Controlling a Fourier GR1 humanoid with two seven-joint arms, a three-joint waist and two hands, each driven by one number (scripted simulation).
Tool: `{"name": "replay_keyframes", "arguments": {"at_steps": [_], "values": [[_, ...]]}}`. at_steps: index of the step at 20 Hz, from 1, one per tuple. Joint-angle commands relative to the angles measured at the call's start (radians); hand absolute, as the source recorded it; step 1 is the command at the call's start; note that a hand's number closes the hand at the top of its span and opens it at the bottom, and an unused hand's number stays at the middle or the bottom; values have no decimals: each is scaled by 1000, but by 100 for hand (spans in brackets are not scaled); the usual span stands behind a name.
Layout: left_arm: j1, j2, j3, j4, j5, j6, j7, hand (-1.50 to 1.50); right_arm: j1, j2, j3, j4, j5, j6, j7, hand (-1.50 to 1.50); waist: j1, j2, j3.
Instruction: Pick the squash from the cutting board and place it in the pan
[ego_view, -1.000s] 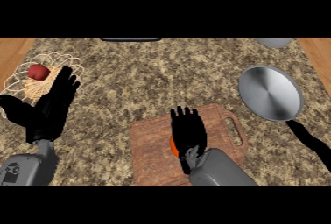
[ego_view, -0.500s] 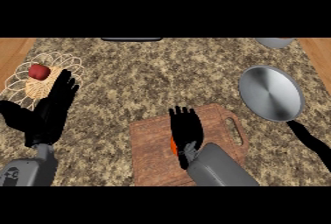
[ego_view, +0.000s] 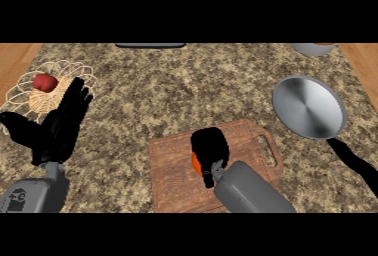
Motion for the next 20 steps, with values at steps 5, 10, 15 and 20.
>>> {"name": "replay_keyframes", "arguments": {"at_steps": [5, 10, 15, 20], "values": [[36, -33, -10, -90, -30, 10, 50, 0, 63, -13, -30, -49, 27, -10, -83, 150, -5, 5, 2], [14, -13, 39, 7, -7, -19, -3, 0, 283, -219, 30, -367, -33, 34, -222, 150, -23, 3, 2], [46, 28, 69, -56, 21, -43, 50, 0, 308, -337, -12, -593, 66, -61, -201, 150, -19, -1, 2], [6, -3, 60, 15, -18, -8, 2, 0, 317, -423, -31, -809, 197, -168, -188, 150, -46, -2, 1]]}}
